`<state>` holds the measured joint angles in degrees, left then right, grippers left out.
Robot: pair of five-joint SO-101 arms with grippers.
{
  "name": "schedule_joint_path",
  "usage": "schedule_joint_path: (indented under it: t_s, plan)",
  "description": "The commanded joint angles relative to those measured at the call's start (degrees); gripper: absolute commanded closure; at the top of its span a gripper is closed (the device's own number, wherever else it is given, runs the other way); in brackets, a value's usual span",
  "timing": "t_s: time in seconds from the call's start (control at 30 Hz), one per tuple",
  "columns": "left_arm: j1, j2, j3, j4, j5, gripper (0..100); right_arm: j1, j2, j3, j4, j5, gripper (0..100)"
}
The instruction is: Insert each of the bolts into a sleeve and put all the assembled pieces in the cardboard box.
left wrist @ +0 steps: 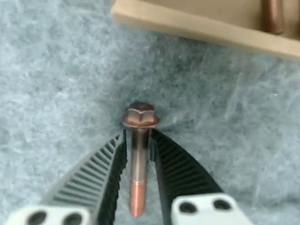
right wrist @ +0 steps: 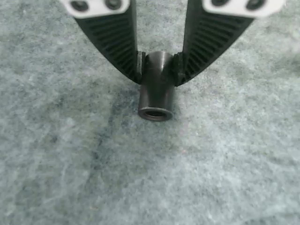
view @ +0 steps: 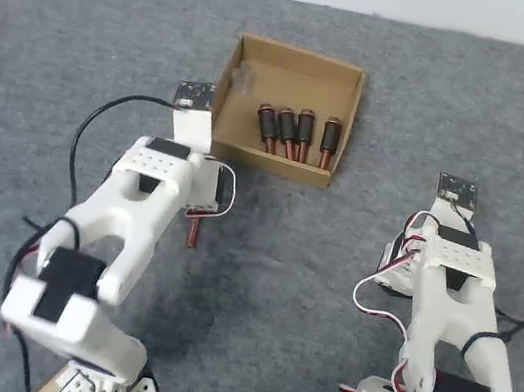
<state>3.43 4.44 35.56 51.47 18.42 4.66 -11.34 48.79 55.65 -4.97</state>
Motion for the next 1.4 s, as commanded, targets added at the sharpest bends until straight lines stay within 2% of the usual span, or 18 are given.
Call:
schedule_joint_path:
  t_s: [0.0, 0.2, 0.3, 0.4, 0.7, 0.97, 1.1, 1.23, 1.37]
  plan:
    - [-0.4, 4.9, -9.4, 5.2, 0.3, 92, 0.8, -0.2, -3.3, -0.5, 0.9, 99.1]
    - [-1.5, 10.3, -15.4, 8.7, -0.9, 93, 0.7, -0.2, -3.3, -0.5, 0.9, 99.1]
    - [-0.9, 10.4, -15.5, 8.7, -4.6, 93, 0.7, -0.2, -3.3, -0.5, 0.9, 99.1]
    - [0.1, 10.5, -15.3, 8.8, -6.8, 100, 0.7, -0.2, -3.3, -0.5, 0.9, 99.1]
    - [-1.0, 9.1, -13.8, 10.1, -9.6, 99, 0.7, -0.2, -3.3, -0.4, 0.9, 99.1]
    - [-1.6, -7.9, 2.1, -1.4, -9.5, 99, 0.5, -0.2, -3.3, -0.3, 0.9, 99.1]
    - [-1.8, -16.9, 9.2, -4.7, -9.7, 99, 0.5, -0.2, -3.3, -0.3, 0.9, 99.1]
    - [-5.4, -23.6, 14.8, -6.5, -9.7, 99, -0.6, -0.2, -3.3, -0.7, 0.9, 99.1]
    - [-9.8, -28.0, 20.8, -12.0, -9.7, 99, -3.7, -0.7, -3.5, -1.0, 0.9, 99.1]
